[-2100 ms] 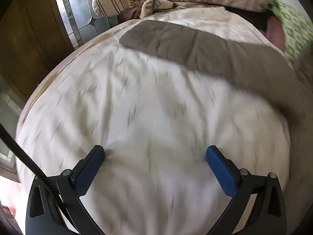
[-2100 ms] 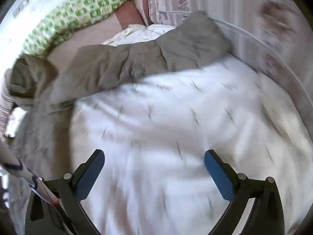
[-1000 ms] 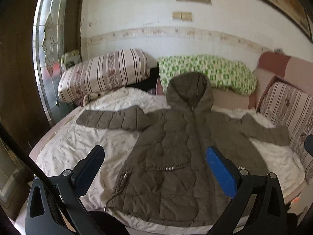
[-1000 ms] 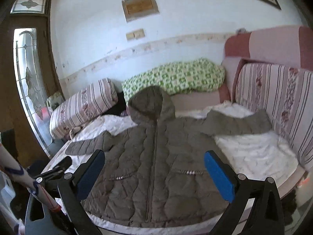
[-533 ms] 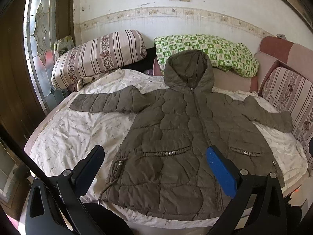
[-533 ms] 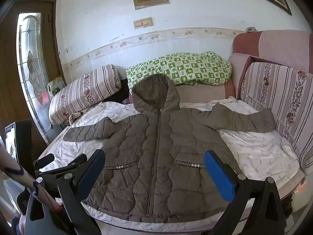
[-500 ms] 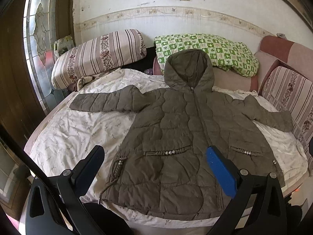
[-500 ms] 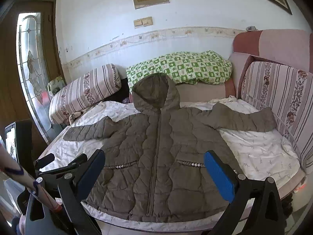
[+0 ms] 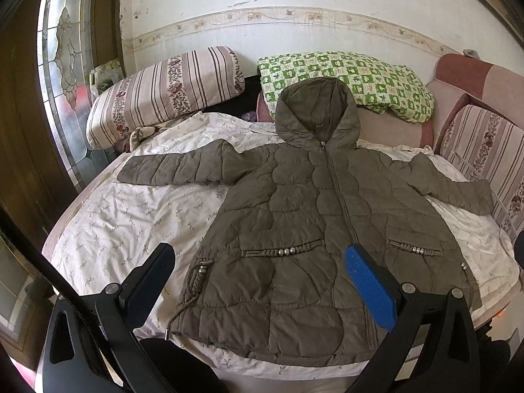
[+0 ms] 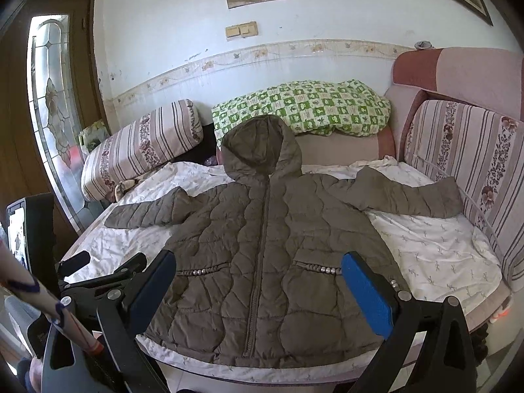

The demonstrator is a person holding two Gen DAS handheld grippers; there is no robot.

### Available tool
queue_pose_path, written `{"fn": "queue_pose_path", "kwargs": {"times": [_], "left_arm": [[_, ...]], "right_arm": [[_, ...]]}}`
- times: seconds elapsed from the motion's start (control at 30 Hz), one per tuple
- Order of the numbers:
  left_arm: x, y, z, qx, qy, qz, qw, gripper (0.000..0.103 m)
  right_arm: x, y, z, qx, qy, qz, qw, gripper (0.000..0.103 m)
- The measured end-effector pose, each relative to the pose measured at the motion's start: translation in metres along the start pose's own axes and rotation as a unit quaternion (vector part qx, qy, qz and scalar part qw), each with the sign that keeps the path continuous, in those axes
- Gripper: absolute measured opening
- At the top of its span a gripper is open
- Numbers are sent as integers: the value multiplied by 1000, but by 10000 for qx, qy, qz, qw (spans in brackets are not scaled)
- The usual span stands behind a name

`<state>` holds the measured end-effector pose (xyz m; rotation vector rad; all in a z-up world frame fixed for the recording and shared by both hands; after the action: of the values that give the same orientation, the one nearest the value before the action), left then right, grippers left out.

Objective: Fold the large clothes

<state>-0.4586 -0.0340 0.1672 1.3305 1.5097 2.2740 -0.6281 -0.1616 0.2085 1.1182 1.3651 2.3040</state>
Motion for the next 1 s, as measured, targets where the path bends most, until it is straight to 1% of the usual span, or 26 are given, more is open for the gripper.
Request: {"fn": "queue_pose_path", "kwargs": {"times": [0.23,0.63,0.9,1.0], "left_arm": [[-1,0,-1,14,1,22,10000,103],[-1,2,0,0,-1,6,10000,103],[8,3,0,-92,92,-39,9999,103],[16,2,0,-107,164,-80,9998,103]], "right_arm": [[-3,0,5,43,-28,50,10000,103],[-1,-1,3,32,-22,56,10000,103],[3,-1,2,36,22,21,10000,103],[6,-2,-6,-90,70,23,9999,103]]}}
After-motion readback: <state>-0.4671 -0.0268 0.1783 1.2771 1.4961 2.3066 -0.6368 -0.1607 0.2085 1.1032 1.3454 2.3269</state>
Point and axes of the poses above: each gripper's, at about its wrist camera, not at the fingertips, and x roughly against the way its jaws point, z to its left, y to its top, the point moved 3 cm from there along -x, roughly the way its jaws point, and after that the axes turned 7 degrees about -x, right-handed, at the moved point
